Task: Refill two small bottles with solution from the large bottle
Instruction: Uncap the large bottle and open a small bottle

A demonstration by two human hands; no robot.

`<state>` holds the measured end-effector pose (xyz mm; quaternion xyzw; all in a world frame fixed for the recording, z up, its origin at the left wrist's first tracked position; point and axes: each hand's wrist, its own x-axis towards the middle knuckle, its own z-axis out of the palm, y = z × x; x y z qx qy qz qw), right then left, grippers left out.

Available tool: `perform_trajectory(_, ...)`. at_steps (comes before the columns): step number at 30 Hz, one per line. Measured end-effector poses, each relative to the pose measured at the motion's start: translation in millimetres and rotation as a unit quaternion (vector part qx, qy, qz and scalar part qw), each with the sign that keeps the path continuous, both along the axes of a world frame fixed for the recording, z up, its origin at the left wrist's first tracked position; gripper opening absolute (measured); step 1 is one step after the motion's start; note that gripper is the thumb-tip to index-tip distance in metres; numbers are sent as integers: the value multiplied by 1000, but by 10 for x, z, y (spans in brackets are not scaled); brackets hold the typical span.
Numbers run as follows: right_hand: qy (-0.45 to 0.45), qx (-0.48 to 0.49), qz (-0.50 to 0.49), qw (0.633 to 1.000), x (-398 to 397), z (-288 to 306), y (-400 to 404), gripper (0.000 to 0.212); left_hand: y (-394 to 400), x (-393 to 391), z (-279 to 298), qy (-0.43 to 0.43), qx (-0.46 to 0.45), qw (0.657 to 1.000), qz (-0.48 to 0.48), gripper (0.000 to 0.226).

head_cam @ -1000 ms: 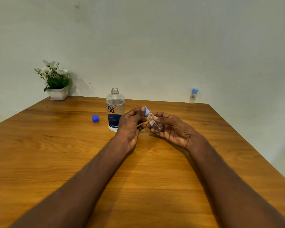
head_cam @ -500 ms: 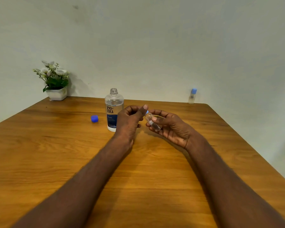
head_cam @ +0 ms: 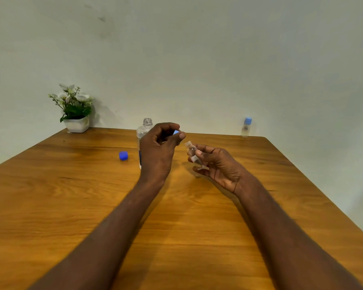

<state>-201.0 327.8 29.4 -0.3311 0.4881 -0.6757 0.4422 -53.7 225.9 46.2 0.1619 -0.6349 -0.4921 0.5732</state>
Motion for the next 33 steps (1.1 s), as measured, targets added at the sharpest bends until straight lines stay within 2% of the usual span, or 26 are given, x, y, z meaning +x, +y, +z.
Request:
perform_trajectory(3, 4, -6, -43, 999, 65, -3, -77, 37, -16, 205, 37, 5, -71, 996, 45, 23)
perform_trajectory(6, 31, -25, -91, 995, 132, -43, -160, 36, -137, 483, -7, 0, -86, 994, 75, 23)
perform_trajectory(8, 129, -23, -143, 981, 203, -66, -207, 35, -281, 681, -63, -34, -64, 993, 89, 24)
perform_trajectory(10, 252, -5, -190, 949, 275, -110, -265, 38, -455, 873, -165, -112, -48, 985, 121, 23)
perform_trajectory(13, 345, 16, -206, 915, 340, -206, -376, 42, -681, 1053, -351, -220, -37, 960, 171, 20)
perform_trajectory(16, 378, 33, -223, 898, 414, -290, -428, 40, -744, 1051, -451, -282, 5, 941, 186, 15)
perform_trajectory(19, 410, 40, -238, 880, 447, -312, -428, 43, -739, 1046, -471, -286, 19, 937, 201, 16)
perform_trajectory(25, 433, 67, -240, 866, 454, -325, -430, 48, -758, 1074, -482, -304, 55, 934, 180, 21)
perform_trajectory(29, 445, 82, -233, 861, 421, -332, -427, 56, -738, 1073, -493, -327, 38, 929, 169, 18)
perform_trajectory(33, 461, 90, -237, 850, 383, -351, -432, 57, -713, 1063, -479, -362, 14, 915, 180, 24)
